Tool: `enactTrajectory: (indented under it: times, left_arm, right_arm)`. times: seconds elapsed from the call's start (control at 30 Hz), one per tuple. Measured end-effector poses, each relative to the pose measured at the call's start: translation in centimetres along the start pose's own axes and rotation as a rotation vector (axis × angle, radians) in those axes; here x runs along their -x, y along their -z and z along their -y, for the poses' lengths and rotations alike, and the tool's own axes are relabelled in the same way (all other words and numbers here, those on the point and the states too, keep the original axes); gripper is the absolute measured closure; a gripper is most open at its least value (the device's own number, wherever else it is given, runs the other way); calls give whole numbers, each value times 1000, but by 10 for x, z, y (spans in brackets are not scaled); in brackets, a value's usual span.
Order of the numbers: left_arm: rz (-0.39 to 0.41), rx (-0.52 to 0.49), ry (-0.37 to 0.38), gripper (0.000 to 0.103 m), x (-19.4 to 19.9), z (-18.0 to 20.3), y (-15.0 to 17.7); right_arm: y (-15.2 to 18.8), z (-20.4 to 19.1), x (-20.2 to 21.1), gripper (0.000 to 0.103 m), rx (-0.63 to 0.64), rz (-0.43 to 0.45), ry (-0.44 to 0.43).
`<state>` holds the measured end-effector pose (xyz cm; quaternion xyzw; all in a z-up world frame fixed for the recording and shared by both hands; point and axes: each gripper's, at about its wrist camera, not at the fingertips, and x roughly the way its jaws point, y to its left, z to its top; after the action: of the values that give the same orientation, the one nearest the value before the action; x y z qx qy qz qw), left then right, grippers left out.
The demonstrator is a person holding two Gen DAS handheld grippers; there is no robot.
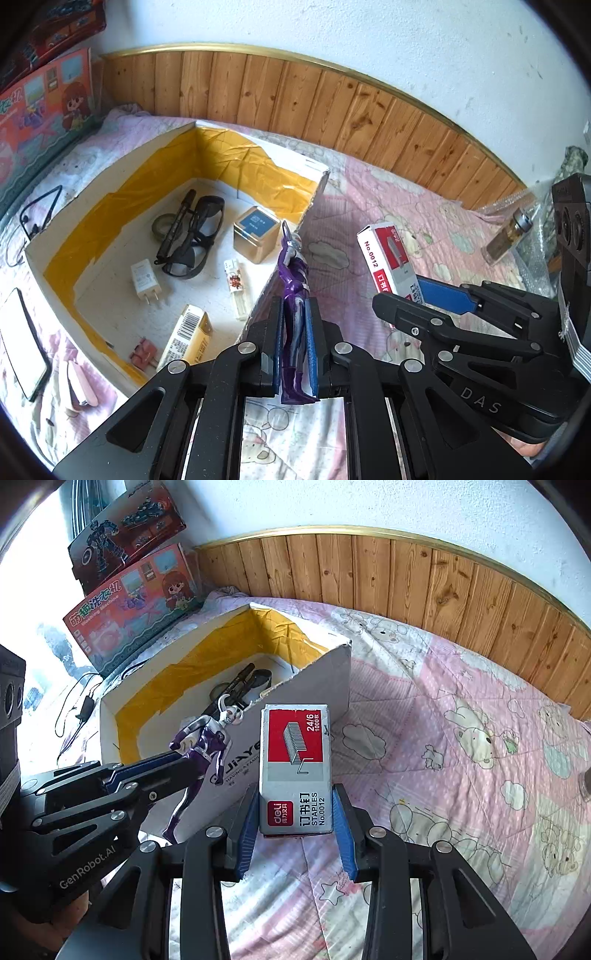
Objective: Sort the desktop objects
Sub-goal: 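Carry the action figure and staples box with both tools over the box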
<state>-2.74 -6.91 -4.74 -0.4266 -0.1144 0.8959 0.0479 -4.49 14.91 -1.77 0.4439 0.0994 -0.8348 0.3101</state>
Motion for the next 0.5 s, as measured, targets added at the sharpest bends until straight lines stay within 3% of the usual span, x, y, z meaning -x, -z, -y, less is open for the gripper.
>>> enactTrajectory:
  times: [0.5]
  left_arm:
    - [59, 80, -9, 93, 17, -42, -27]
  right_arm:
    - [-45, -41, -1, 64, 93, 27, -6]
